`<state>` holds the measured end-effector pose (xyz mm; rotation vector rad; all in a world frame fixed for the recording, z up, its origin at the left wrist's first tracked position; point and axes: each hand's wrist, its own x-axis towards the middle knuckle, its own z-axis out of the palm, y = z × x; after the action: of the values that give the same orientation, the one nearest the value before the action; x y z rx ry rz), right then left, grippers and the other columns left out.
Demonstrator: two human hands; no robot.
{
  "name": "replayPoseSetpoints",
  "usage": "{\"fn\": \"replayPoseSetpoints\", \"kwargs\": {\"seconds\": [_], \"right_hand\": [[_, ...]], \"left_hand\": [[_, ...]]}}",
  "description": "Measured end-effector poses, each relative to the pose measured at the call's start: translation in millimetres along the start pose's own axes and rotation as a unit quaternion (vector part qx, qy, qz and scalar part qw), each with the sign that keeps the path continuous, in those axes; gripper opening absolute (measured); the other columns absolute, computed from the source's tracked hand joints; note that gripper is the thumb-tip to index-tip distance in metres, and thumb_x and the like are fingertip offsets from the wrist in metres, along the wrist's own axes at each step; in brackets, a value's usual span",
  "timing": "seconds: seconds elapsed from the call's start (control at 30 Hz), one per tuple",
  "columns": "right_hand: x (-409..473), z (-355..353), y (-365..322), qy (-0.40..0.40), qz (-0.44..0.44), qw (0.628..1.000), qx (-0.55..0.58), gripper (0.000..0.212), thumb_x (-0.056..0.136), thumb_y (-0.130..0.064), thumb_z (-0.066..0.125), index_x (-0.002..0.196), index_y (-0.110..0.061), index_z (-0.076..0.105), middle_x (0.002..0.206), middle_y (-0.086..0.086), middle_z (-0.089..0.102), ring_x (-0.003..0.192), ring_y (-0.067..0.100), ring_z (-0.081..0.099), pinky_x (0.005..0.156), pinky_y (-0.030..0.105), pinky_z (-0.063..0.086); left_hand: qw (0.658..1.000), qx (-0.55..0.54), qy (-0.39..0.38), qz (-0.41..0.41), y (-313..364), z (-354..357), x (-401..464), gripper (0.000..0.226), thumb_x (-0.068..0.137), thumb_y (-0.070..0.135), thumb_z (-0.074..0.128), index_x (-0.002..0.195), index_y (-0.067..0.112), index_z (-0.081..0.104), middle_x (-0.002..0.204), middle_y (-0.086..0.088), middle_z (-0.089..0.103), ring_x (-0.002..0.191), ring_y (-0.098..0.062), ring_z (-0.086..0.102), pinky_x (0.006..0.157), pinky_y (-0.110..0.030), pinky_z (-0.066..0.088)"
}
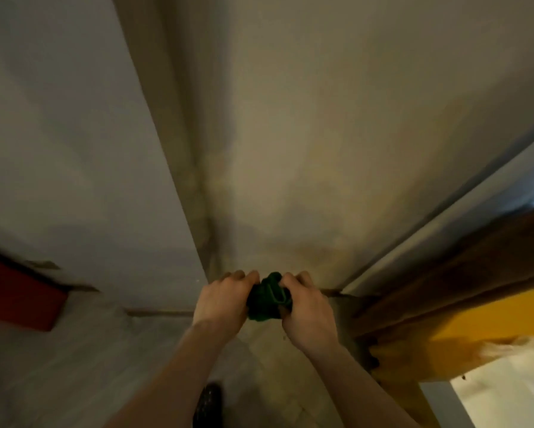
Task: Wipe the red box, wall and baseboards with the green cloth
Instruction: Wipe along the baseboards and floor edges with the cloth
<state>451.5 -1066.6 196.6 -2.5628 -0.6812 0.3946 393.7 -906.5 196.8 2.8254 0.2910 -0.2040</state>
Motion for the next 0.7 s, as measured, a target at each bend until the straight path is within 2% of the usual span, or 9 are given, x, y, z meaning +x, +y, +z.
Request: {"fn": "replayPoseSetpoints", "kwargs": {"seconds": [0.13,0.33,0.5,0.63,0.7], "right_hand": [[2,-30,-32,0.014,-0.033,0.999,-0.002,0.028,0.08,-0.017,0.066,0.101,-0.03,0.051,0.104,0.0,0.05,0.087,0.029,0.061,0.067,0.034,0.041],[0,-46,-88,0.034,-0.09,0.995,-0.023,0.043,0.074,-0.016,0.073,0.108,-0.033,0.052,0.113,-0.002,0.053,0.097,0.028,0.062,0.078,0.034,0.05],[3,-46,-141,0.034,-0.152,0.987,-0.034,0.039,0.076,-0.015,0.071,0.108,-0.032,0.056,0.113,0.0,0.053,0.096,0.03,0.063,0.076,0.036,0.051],[7,-39,-203,0.047,-0.2,0.977,-0.052,0.035,0.08,-0.017,0.07,0.106,-0.033,0.053,0.111,-0.003,0.049,0.09,0.031,0.063,0.069,0.037,0.051],[13,-32,-240,0.047,-0.224,0.972,-0.054,0.035,0.081,-0.017,0.07,0.105,-0.034,0.052,0.111,-0.004,0.049,0.09,0.03,0.063,0.071,0.039,0.053]], "left_hand": [[0.999,0.003,0.037,-0.038,3,-43,-20,0.027,0.084,0.021,0.061,0.107,0.028,0.049,0.106,0.001,0.064,0.096,-0.03,0.063,0.066,-0.035,0.037],[0.992,-0.009,0.095,-0.084,-23,-84,-54,0.036,0.082,0.02,0.066,0.113,0.032,0.051,0.109,0.003,0.063,0.101,-0.028,0.062,0.068,-0.036,0.043],[0.985,-0.01,0.136,-0.106,-60,-113,-84,0.034,0.083,0.02,0.066,0.11,0.032,0.049,0.106,0.004,0.062,0.098,-0.025,0.061,0.067,-0.037,0.044],[0.976,-0.007,0.178,-0.127,-105,-141,-111,0.034,0.083,0.02,0.066,0.11,0.031,0.049,0.106,0.004,0.062,0.098,-0.026,0.061,0.067,-0.036,0.042],[0.97,-0.001,0.196,-0.142,-134,-157,-124,0.035,0.084,0.021,0.066,0.112,0.031,0.048,0.109,0.004,0.062,0.1,-0.025,0.06,0.068,-0.036,0.042]]}}
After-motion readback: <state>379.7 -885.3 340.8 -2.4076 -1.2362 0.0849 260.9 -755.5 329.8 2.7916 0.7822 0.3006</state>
